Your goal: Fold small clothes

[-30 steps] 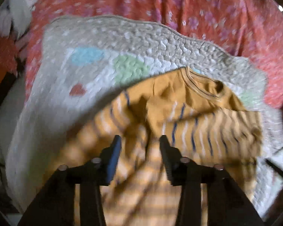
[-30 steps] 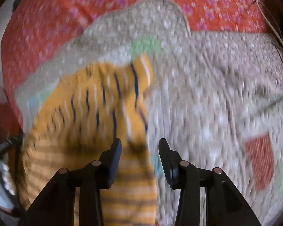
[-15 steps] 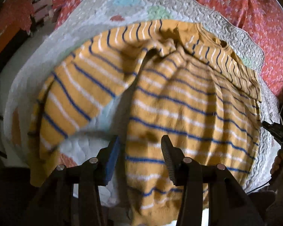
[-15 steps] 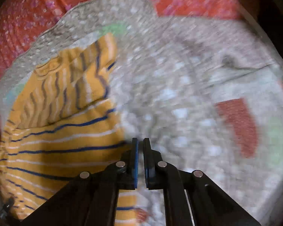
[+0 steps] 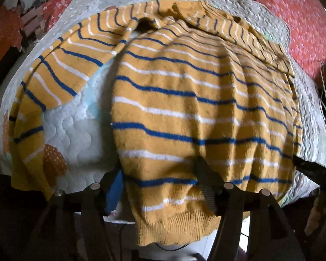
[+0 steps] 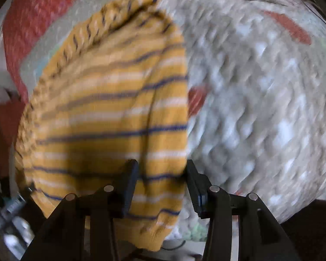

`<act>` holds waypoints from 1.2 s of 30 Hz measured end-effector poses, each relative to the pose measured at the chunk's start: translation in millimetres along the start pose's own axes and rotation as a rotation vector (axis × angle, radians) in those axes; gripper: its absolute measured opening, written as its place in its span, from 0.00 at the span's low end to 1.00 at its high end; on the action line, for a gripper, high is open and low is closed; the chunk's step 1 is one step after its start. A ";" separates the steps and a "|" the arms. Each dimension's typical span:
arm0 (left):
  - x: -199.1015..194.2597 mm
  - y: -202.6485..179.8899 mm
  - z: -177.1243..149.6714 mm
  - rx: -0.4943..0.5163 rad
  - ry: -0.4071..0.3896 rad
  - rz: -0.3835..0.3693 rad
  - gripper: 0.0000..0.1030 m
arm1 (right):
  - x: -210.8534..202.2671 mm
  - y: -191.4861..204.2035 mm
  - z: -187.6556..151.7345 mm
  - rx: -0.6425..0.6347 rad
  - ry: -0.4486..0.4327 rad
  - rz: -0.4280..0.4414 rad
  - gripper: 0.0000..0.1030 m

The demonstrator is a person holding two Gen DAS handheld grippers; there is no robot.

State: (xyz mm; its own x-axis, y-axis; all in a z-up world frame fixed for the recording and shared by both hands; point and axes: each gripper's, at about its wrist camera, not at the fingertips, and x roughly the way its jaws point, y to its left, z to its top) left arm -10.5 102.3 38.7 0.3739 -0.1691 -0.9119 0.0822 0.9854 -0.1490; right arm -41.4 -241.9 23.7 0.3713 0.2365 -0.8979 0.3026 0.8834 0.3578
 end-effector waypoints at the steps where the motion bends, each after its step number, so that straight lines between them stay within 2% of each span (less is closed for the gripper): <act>1: -0.7 0.6 0.0 0.000 0.003 -0.003 0.38 | 2.3 5.2 -1.9 -0.023 -0.003 -0.018 0.33; 2: -2.5 0.8 0.5 -0.001 0.005 -0.006 0.28 | 1.5 8.4 -0.9 -0.035 -0.002 -0.007 0.08; 3: -4.2 -0.2 0.7 0.003 0.013 -0.006 0.09 | -0.5 8.9 -0.2 -0.029 0.002 0.011 0.09; 9: -16.9 -3.6 -3.9 -0.002 0.019 0.008 0.09 | -32.7 -4.6 -3.4 0.028 -0.034 -0.025 0.07; 12: -10.6 -1.6 -10.0 -0.022 0.058 0.015 0.09 | -38.6 -14.9 -5.8 0.035 -0.042 -0.058 0.07; 16: -13.0 5.3 -13.5 -0.041 0.072 -0.014 0.10 | -29.1 -27.5 -1.8 0.079 0.003 -0.073 0.08; 18: -24.6 14.9 -10.9 -0.070 0.054 -0.063 0.11 | -31.5 -32.1 -1.6 0.100 0.015 -0.078 0.08; 20: -39.9 29.3 -4.7 -0.098 0.012 -0.091 0.12 | -42.3 -32.2 -0.2 0.114 -0.009 -0.040 0.09; 22: -52.6 46.1 7.5 -0.127 -0.045 -0.079 0.19 | -57.7 -26.4 3.0 0.087 -0.054 -0.037 0.09; 25: -63.6 82.5 35.2 -0.208 -0.126 -0.049 0.38 | -72.2 2.6 15.2 -0.020 -0.112 -0.054 0.10; 27: -66.0 110.1 56.3 -0.275 -0.171 -0.001 0.38 | -71.5 22.7 18.9 -0.089 -0.118 -0.045 0.12; 30: -64.9 157.8 79.1 -0.373 -0.240 0.088 0.42 | -57.1 69.1 18.6 -0.230 -0.090 -0.014 0.21; 33: -64.2 203.5 81.5 -0.478 -0.287 0.173 0.43 | -31.5 128.2 10.3 -0.394 -0.049 0.035 0.29; 36: -61.2 245.6 66.9 -0.595 -0.306 0.201 0.43 | -3.1 197.5 -7.5 -0.561 -0.007 0.086 0.37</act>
State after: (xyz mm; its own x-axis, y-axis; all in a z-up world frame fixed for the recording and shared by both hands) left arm 48.6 353.4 83.5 0.5791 0.1058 -0.8084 -0.5033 0.8264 -0.2524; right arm 10.7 -65.1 95.3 0.3803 0.3158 -0.8693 -0.2413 0.9412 0.2363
